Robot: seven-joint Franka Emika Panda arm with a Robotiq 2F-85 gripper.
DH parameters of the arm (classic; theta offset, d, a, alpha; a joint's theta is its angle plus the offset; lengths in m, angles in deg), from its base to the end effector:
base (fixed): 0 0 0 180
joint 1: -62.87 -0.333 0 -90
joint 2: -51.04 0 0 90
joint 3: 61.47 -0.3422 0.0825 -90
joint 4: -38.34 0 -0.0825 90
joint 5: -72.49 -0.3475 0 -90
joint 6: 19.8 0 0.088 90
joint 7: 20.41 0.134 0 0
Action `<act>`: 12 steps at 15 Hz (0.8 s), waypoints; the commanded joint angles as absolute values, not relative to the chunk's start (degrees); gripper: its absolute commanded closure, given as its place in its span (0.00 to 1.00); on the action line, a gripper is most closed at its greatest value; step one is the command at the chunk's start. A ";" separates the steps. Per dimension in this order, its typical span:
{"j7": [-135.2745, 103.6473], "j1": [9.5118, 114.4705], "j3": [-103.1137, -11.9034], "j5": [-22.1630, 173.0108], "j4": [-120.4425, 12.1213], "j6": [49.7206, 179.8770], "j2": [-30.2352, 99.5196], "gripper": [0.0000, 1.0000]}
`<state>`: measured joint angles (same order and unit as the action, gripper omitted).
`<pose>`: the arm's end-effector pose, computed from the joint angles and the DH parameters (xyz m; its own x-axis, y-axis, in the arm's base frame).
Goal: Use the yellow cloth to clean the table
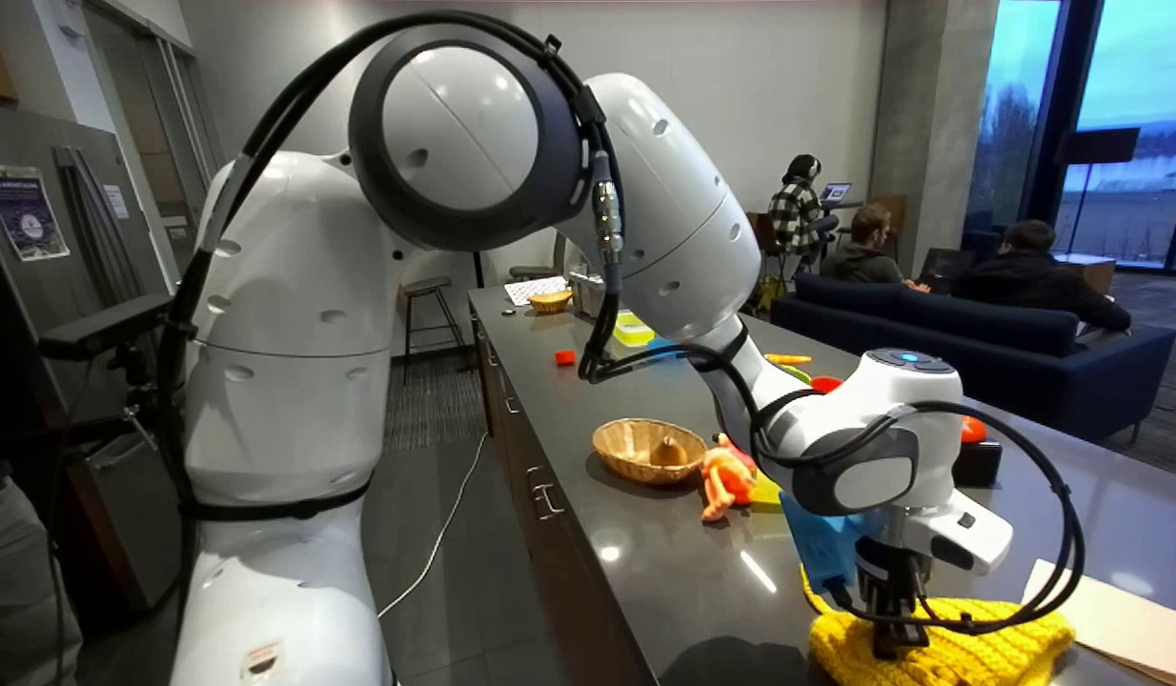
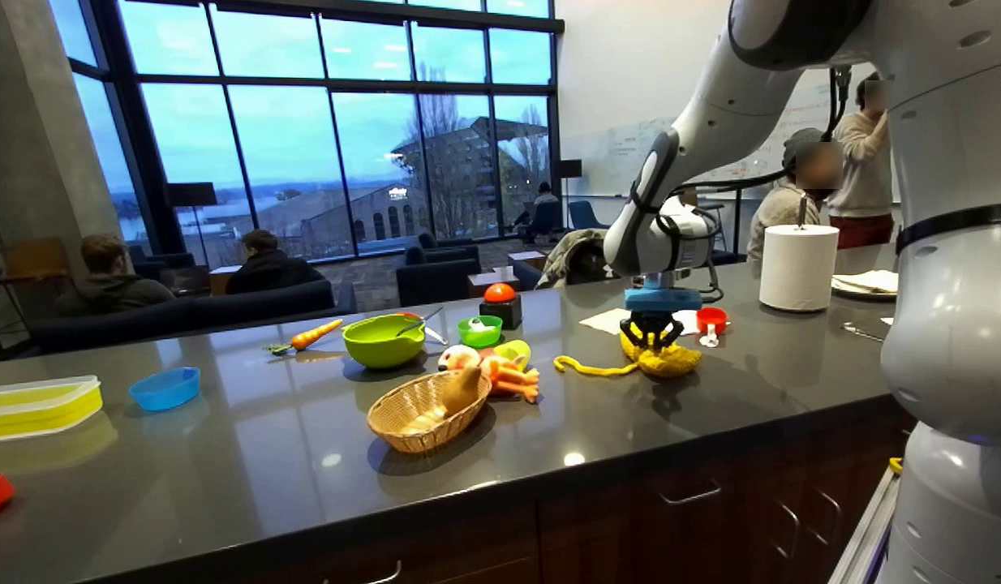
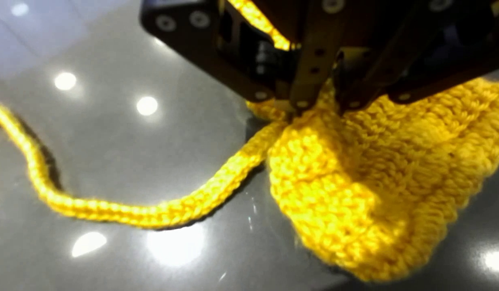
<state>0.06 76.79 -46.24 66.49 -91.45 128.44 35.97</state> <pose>0.4652 -0.2587 0.2816 0.5862 -0.8072 0.0690 -0.8083 -0.5885 -0.0181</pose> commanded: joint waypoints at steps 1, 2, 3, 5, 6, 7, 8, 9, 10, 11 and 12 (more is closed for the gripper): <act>-0.31 79.69 -43.16 65.22 -89.27 127.90 30.08 1.00; -0.36 80.34 -42.62 64.77 -88.69 127.62 29.51 1.00; -0.46 81.00 -42.10 64.46 -88.08 127.00 29.07 1.00; -0.63 82.35 -41.31 63.61 -86.41 125.81 27.83 1.00; -0.69 82.94 -41.08 63.24 -85.52 125.12 27.23 1.00; -0.79 83.56 -40.81 63.03 -84.55 124.43 26.45 1.00; -0.62 84.14 -40.57 62.80 -83.52 123.77 25.65 1.00; -1.03 85.04 -40.51 62.08 -82.37 122.64 24.79 1.00; -0.69 85.46 -40.21 62.03 -81.30 121.79 23.99 1.00; -0.45 86.04 -39.78 62.11 -80.03 120.79 23.08 1.00; -0.44 86.60 -39.53 62.09 -78.95 119.79 22.42 1.00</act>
